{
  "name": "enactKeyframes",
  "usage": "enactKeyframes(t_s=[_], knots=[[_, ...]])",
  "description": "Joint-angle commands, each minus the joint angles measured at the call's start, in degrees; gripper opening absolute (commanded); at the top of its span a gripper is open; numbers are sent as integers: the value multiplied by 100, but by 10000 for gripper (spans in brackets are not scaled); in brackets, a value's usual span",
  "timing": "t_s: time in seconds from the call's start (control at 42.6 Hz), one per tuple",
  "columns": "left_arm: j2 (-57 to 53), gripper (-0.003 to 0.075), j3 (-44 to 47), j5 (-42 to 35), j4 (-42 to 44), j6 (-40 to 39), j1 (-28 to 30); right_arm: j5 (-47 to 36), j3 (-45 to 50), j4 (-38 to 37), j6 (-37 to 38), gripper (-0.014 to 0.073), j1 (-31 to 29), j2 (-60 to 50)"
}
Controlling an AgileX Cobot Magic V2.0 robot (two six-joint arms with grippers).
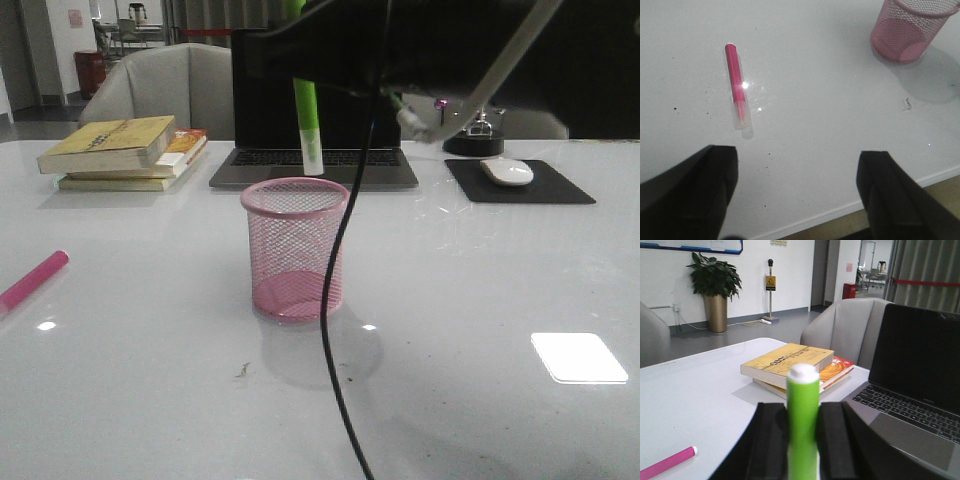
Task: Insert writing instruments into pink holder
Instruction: 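Lower the green marker into the pink holder and open the right gripper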
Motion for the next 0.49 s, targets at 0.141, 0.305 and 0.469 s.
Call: enactKeyframes(t_s=[0.141, 0.305, 0.469], knots=[[-6, 547, -171, -407, -6, 0, -46, -963, -154, -272, 14, 164, -11, 470], [-6, 547, -171, -407, -6, 0, -46, -955, -154, -272, 14, 197, -17, 683], [-6, 547, -171, -407, -6, 0, -46, -879, -154, -143, 14, 412, -22, 683]])
